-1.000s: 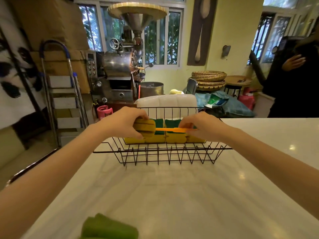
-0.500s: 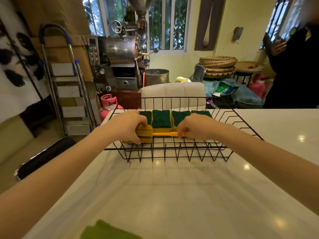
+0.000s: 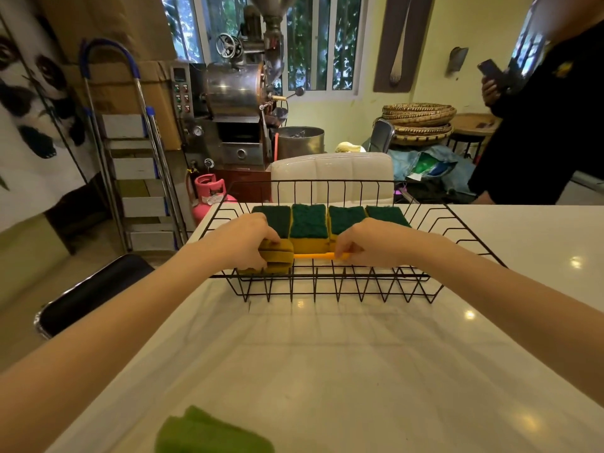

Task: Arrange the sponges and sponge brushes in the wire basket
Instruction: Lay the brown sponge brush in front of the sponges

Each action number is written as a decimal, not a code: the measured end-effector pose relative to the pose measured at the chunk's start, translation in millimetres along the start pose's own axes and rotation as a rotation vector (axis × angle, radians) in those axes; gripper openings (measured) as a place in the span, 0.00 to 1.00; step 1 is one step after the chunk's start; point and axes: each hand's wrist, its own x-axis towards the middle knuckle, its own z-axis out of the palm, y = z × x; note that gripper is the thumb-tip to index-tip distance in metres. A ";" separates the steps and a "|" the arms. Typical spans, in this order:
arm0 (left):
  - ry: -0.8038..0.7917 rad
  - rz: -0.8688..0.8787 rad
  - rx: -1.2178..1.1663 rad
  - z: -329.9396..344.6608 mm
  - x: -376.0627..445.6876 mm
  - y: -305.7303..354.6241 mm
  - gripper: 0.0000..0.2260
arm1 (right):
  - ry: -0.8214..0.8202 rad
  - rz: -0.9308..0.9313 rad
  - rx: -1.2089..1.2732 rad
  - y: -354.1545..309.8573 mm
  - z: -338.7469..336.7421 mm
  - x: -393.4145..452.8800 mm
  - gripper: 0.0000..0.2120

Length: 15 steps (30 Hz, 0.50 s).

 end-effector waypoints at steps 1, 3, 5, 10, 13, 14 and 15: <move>-0.008 0.003 -0.013 0.1 -0.6 -0.3 0.23 | 0.004 0.000 0.016 -0.4 -0.1 -0.5 0.11; -0.025 0.011 -0.047 -1.6 -2.3 -1.4 0.23 | 0.017 -0.008 0.040 -1.7 -0.7 -1.9 0.12; -0.034 0.009 -0.100 -5.9 -4.8 -1.1 0.22 | 0.034 -0.018 0.079 -3.3 -2.9 -4.4 0.12; 0.026 0.018 -0.181 -23.4 -21.8 3.1 0.22 | 0.143 -0.064 0.184 -14.1 -13.9 -21.8 0.11; 0.112 0.033 -0.224 -34.7 -41.2 9.8 0.22 | 0.251 -0.102 0.273 -29.7 -18.8 -38.6 0.12; 0.138 0.042 -0.255 -37.9 -49.2 12.8 0.22 | 0.286 -0.108 0.298 -36.0 -18.7 -44.9 0.13; 0.166 0.053 -0.287 -40.9 -58.1 15.9 0.22 | 0.320 -0.112 0.319 -42.7 -17.2 -51.6 0.15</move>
